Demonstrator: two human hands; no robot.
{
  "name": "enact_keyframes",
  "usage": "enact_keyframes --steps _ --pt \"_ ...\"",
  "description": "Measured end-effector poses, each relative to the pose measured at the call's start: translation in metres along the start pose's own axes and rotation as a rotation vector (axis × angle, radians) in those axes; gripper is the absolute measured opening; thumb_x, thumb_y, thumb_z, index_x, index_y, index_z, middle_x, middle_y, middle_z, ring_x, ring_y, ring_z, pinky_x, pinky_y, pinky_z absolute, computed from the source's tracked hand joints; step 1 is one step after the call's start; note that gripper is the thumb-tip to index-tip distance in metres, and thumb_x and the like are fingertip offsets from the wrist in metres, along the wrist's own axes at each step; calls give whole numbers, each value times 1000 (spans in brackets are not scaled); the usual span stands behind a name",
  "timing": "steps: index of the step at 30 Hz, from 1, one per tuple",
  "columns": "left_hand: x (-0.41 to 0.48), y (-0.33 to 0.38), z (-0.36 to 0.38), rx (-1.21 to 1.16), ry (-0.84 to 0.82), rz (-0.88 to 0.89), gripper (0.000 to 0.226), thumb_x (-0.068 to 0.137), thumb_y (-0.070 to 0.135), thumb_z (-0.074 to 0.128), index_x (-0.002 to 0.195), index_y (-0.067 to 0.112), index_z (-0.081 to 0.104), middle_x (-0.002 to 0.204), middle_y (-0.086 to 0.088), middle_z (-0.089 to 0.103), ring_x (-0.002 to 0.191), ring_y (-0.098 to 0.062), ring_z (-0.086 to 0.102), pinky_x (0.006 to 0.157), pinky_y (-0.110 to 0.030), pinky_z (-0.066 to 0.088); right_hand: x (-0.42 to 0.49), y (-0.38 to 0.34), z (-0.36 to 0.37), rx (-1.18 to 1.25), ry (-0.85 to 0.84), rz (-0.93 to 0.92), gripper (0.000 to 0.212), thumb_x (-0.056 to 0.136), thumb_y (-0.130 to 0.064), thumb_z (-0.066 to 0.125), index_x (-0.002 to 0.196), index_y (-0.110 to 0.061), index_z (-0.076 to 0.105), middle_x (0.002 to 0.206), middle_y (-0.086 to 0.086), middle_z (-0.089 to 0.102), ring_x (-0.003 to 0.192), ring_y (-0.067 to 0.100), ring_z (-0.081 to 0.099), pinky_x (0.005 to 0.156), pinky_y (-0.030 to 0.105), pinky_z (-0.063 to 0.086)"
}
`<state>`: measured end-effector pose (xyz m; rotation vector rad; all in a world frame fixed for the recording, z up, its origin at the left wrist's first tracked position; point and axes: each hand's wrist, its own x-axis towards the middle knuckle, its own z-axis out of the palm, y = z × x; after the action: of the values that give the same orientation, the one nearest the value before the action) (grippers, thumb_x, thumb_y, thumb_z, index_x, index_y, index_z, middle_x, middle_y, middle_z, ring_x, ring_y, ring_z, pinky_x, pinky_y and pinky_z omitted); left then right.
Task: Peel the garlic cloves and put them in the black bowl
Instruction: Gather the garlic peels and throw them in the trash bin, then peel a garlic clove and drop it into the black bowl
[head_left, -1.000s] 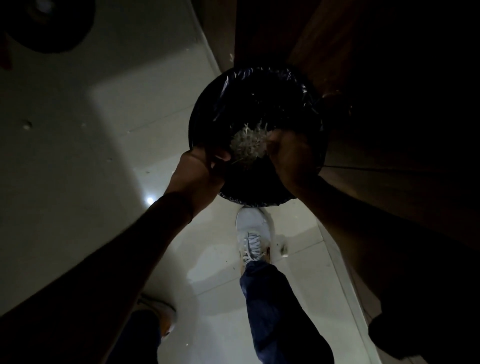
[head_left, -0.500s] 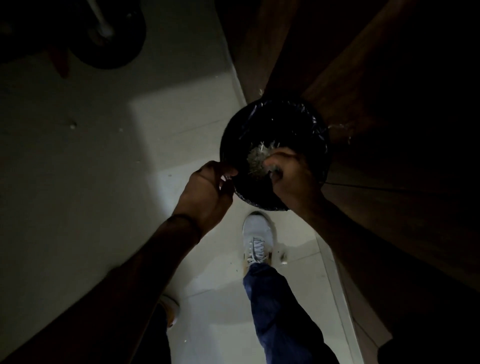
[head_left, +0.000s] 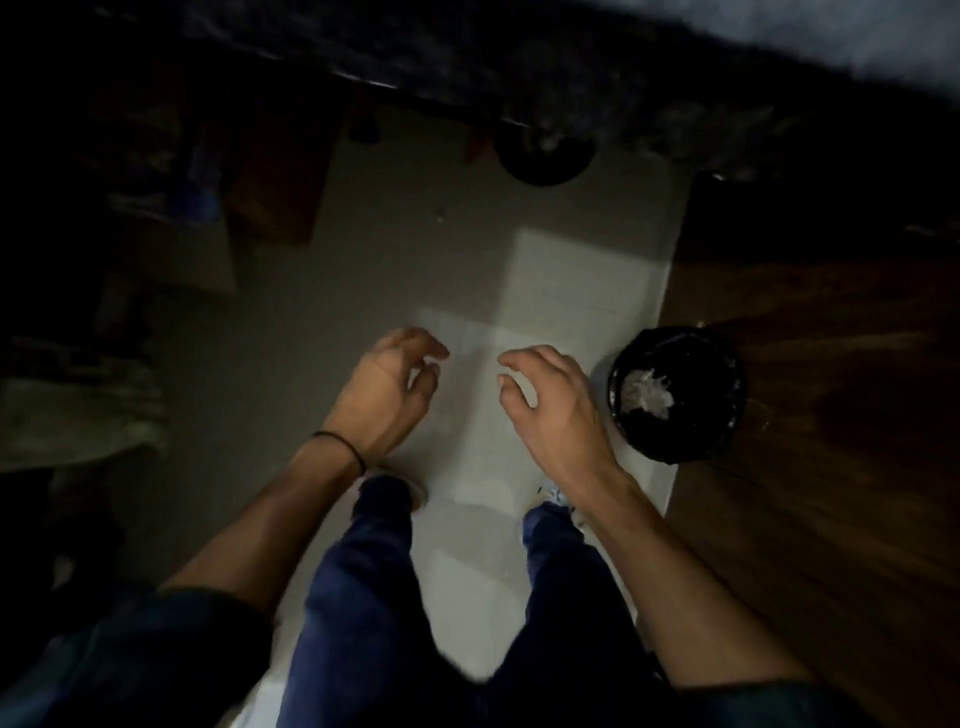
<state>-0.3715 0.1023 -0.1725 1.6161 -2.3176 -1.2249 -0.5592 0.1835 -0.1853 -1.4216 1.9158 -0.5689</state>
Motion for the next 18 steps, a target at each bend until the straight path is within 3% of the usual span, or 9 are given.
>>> enact_keyframes --steps 6,10,13,18 --pt "-99 -44 -160 -54 305 -36 25 93 15 50 112 16 66 121 -1 57 108 -14 57 90 -30 49 19 -199 23 -153 -21 -382 31 96 -30 53 116 -14 70 111 4 68 101 27 61 88 46 49" --pt "-155 -69 -249 -104 518 4 22 93 13 53 109 13 69 118 0 61 110 -12 60 95 -25 47 33 -317 42 -157 70 -652 28 97 -28 56 116 -14 71 113 2 69 106 23 61 91 40 47" --pt "-180 -84 -300 -132 689 9 19 94 11 54 105 12 70 114 2 63 107 -11 61 90 -22 47 51 -387 60 -106 124 -814 21 96 -21 63 112 -12 72 111 4 70 103 25 63 91 40 48" --pt "-194 -111 -345 -198 930 -65 18 95 14 55 104 14 71 113 4 64 106 -9 61 85 -19 45 84 -469 94 -39 -8 -985 19 97 -18 62 113 -11 71 112 3 68 104 25 63 94 42 48"
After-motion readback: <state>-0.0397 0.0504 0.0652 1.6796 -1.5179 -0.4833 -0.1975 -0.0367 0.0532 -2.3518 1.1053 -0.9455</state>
